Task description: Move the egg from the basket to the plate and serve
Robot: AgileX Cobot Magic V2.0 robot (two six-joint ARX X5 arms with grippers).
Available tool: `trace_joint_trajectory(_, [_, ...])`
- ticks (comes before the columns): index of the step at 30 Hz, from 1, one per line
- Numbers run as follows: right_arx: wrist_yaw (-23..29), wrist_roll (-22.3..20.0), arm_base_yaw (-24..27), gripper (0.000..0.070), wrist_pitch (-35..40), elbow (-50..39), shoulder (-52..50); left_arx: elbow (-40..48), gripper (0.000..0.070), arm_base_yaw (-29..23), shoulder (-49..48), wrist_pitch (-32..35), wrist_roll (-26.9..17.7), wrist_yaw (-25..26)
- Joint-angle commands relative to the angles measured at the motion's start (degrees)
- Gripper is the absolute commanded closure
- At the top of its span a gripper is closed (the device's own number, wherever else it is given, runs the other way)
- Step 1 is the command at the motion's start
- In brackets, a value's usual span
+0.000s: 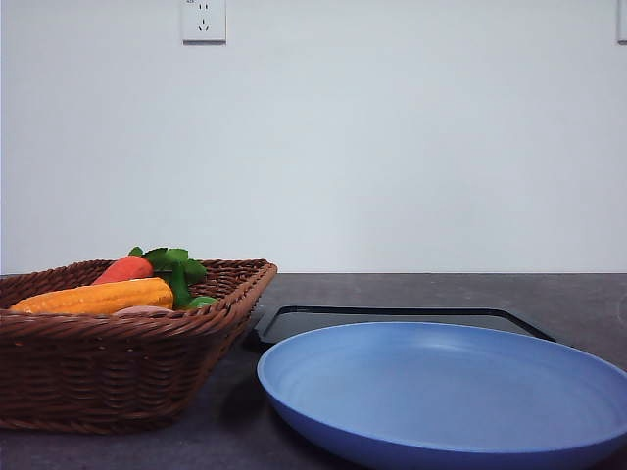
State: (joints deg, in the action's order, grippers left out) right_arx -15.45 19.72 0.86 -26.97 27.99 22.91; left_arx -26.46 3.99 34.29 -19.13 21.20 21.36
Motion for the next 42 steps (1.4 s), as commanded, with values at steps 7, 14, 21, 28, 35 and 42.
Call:
trace_joint_trajectory(7, [-12.4,-7.1,0.0,0.0700,-6.6,5.8,13.5,-10.2,0.0700,2.1,13.8,-6.2,-10.5,8.5])
trace_joint_trajectory(14, [-18.2,-10.1,-1.3,0.0700,-9.4,5.8,23.1,-12.3,0.0700,5.0,19.4,-7.9,-13.3,18.3])
trace_joint_trajectory(21, [-15.5,-9.9,-5.5,0.0486,-10.7,5.5,32.4,-12.3,0.0431,6.8,20.3,-7.8,-13.2,18.1])
trace_joint_trajectory(28, [-15.5,-7.7,-9.9,0.0480,-5.6,4.6,42.1,-12.3,0.0344,6.8,20.3,-7.9,-12.8,18.0])
trace_joint_trajectory(35, [-15.6,-5.2,-13.8,0.0480,2.2,4.5,51.1,-12.3,0.0345,6.8,20.3,-8.0,-12.8,18.0])
trace_joint_trajectory(42, [-15.5,-3.1,-14.7,0.0619,6.6,4.5,55.1,-12.3,0.0346,6.8,20.3,-8.0,-12.8,18.0])
